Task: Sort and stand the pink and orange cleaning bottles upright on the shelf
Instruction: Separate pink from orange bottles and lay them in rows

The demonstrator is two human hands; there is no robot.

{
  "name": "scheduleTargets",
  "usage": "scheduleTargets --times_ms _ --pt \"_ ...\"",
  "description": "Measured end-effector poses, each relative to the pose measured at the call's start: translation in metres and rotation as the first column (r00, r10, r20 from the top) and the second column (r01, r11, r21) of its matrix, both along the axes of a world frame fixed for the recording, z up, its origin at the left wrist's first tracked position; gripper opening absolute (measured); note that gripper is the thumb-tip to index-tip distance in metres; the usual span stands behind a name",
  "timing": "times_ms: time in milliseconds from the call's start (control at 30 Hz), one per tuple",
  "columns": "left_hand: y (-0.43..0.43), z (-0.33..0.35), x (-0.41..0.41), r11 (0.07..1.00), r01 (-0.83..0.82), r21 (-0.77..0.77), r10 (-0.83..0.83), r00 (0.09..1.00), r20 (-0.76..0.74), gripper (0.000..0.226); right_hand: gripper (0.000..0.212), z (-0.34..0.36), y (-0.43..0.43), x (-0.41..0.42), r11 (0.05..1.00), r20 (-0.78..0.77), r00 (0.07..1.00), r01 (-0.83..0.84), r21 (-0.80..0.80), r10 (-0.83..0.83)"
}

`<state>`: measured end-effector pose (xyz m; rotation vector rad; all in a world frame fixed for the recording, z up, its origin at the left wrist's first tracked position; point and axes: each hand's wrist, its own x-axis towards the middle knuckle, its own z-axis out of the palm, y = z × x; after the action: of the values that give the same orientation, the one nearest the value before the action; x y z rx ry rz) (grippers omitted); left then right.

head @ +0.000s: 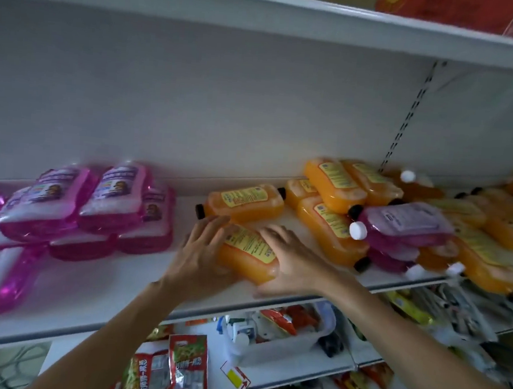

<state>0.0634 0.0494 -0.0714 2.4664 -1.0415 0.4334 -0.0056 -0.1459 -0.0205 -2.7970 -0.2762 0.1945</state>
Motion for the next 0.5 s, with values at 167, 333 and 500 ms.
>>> scheduleTargets --times_ms 167,333,500 --pt "-0.009 0.002 -0.009 0.991 -0.116 0.062 0.101 0.973 0.209 0.077 0.098 0.001 -0.011 -0.007 0.992 0.094 0.994 0.04 0.116 -0.051" --pt "-0.032 0.014 -0.024 0.972 -0.227 -0.068 0.237 0.942 0.24 0.082 0.101 0.016 -0.044 -0.017 0.89 0.283 0.93 0.087 0.448 -0.233" --pt "-0.07 0.019 -0.05 0.718 -0.415 -0.559 0.024 0.818 -0.575 0.092 0.104 0.019 -0.059 -0.024 0.663 0.228 0.914 0.058 0.746 -0.336"
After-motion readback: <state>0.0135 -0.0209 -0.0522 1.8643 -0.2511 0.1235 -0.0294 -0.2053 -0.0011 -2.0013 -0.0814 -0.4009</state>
